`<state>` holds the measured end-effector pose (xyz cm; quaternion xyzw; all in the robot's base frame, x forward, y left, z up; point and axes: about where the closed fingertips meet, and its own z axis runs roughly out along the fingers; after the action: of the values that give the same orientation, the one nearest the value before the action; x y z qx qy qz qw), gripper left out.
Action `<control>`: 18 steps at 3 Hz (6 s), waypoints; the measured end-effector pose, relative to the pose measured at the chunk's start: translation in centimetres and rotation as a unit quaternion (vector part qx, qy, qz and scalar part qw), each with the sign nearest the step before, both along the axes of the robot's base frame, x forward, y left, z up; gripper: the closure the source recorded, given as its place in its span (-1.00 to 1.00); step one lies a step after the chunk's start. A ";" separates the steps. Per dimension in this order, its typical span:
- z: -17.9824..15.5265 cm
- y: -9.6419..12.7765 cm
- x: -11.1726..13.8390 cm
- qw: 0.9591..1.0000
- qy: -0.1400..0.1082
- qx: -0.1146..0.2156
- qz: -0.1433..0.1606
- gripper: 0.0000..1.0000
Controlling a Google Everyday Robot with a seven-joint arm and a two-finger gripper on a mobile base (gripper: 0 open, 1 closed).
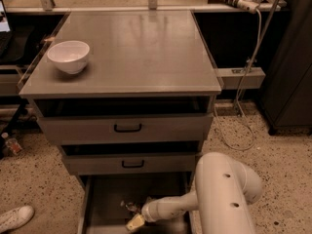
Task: Pick water bottle from bottom drawer and place on counter
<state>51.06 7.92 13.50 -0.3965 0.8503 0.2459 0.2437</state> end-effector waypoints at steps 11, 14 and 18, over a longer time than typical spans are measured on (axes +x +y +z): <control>11.7 -7.1 -1.7 0.991 0.067 -0.034 -0.106 1.00; 27.2 -14.7 -7.0 0.980 0.007 -0.070 -0.185 1.00; 35.0 -16.4 -7.9 0.972 -0.024 -0.088 -0.217 1.00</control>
Offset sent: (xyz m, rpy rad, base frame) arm -0.0020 -0.0013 -0.0147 0.0034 0.0164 -0.0149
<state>43.15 -8.49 48.47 -0.2278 0.9283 0.1014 0.2759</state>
